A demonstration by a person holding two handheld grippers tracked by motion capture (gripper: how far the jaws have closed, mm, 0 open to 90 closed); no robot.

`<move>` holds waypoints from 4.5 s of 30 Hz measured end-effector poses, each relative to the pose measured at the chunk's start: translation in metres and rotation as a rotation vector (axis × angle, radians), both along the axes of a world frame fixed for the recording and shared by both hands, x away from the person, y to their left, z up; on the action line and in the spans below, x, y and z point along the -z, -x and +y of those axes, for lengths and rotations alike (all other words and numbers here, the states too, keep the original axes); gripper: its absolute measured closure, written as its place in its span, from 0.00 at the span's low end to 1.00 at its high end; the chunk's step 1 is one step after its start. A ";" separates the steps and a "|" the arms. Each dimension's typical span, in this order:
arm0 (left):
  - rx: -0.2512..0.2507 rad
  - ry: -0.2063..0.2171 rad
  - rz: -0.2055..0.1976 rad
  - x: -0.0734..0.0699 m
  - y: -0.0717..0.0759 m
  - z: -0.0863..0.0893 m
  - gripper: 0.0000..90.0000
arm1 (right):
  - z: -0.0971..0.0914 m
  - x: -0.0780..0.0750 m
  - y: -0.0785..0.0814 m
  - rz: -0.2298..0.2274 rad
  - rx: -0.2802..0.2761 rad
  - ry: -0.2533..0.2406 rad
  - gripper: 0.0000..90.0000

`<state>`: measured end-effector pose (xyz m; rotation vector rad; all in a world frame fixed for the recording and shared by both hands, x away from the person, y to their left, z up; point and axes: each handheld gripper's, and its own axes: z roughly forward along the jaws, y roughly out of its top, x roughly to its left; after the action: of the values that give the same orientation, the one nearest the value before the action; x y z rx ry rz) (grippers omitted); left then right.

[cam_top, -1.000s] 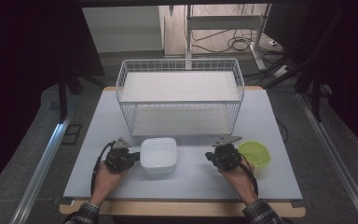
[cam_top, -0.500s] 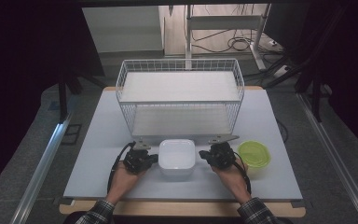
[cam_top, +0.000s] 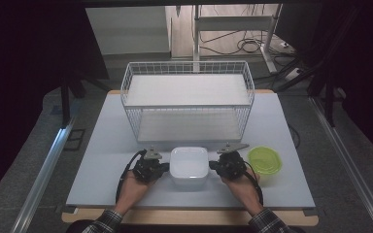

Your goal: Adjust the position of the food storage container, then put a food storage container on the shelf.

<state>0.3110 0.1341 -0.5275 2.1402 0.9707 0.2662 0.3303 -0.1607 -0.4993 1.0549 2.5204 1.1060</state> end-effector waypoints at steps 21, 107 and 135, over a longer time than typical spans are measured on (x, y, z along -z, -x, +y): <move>-0.043 0.115 -0.062 -0.014 0.025 0.045 0.18 | -0.033 -0.014 0.017 -0.056 0.035 -0.084 0.43; 0.137 0.218 0.078 -0.018 -0.008 -0.005 0.17 | 0.008 -0.011 -0.009 0.151 -0.089 -0.143 0.34; -0.070 0.311 0.117 -0.035 0.019 0.016 0.87 | -0.007 -0.026 0.017 0.151 0.070 -0.258 0.88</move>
<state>0.2915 0.1502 -0.4927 1.8561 1.0785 0.0206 0.3136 -0.1677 -0.4735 1.3278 2.4768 1.4091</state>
